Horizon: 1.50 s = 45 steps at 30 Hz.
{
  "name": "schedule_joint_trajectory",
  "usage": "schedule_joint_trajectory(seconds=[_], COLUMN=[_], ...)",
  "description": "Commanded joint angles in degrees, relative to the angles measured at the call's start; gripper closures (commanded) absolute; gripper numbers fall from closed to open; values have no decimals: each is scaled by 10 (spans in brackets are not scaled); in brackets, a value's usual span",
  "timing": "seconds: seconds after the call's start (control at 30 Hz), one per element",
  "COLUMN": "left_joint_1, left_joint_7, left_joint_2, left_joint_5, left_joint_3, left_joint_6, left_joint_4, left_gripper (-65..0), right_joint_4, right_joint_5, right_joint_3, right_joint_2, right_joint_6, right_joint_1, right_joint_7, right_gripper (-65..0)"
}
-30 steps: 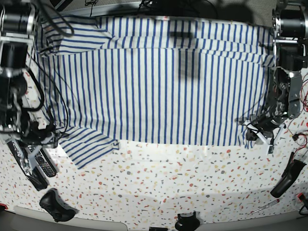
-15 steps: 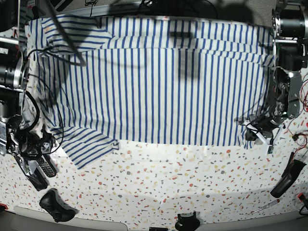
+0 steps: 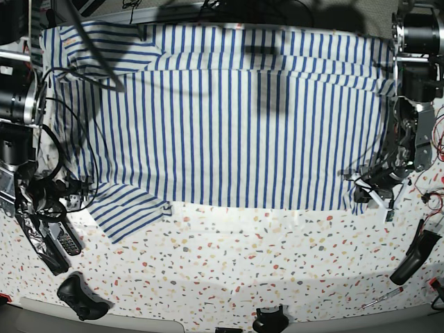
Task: Layout the t-shirt on the table in an organized manner, then fold the t-shirt properly
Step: 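Grasp the opposite side edge with the right gripper, then fold the hem half up over the collar half with both grippers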
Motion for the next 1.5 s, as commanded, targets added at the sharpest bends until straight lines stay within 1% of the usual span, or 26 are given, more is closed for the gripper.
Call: schedule_joint_trajectory(seconds=[0.0,0.13,0.17,0.2,0.3,0.33,0.4,0.43,0.53,0.6,0.67,0.73,0.87,0.97,1.03,1.13,1.23,1.27,1.4,1.47], left_joint_1=[-12,-12,-12,-12,-12,-12,-12,-12,-12,-13,-12,-12,-10,3,19,58,106,122,182,209], left_joint_7=[0,-1,0,0,0,0,-1,-1,-3,-3,0,11,40,52,54,60,61,61,68,79], left_joint_2=[-7,-7,-7,-7,-7,-7,-7,-7,-7,-7,-7,-7,-7,-7,-9,-8,-8,-8,-8,-8], left_joint_5=[-1,-1,-1,-1,-1,-1,-1,-1,-6,-23,-43,-51,-51,-51,-51,-54,-56,-66,-125,-139], left_joint_3=[-2,-2,-2,-2,-2,-2,-2,-2,-2,-2,-2,-2,-2,-2,-4,-29,-74,-92,-155,-177], left_joint_6=[0,0,0,0,0,0,0,0,0,0,0,0,5,42,57,56,56,56,52,32], left_joint_4=[7,7,7,7,7,7,7,7,7,8,18,37,83,115,142,195,256,274,330,351], left_gripper=[0,0,0,0,0,0,0,0,0,0,0,0,0,0,0,0,0,0,0,0], right_joint_4=[9,9,9,9,9,9,9,9,9,15,22,33,67,110,153,231,315,342,451,502], right_joint_5=[9,8,8,8,5,3,4,4,7,20,42,59,91,108,122,162,206,218,255,263], right_joint_3=[2,2,2,2,2,2,2,2,2,2,2,2,2,2,2,3,5,10,68,111], right_joint_2=[2,-12,-14,-16,-21,-21,-21,-21,-21,-20,-18,-14,-2,9,17,29,44,46,43,37], right_joint_6=[6,5,5,4,4,5,8,16,26,33,59,103,104,104,104,104,104,104,104,104], right_joint_1=[18,18,18,18,16,15,13,13,14,13,13,13,9,-8,-32,-82,-141,-160,-236,-275], right_joint_7=[5,6,6,6,7,9,14,16,16,12,-3,-16,-24,-31,-44,-58,-65,-71,-102,-105], right_gripper=[-377,-376,-369,-346,-241,-192,-65,-7,0,0,0,0,0,0,0,0,0,0,0,0])
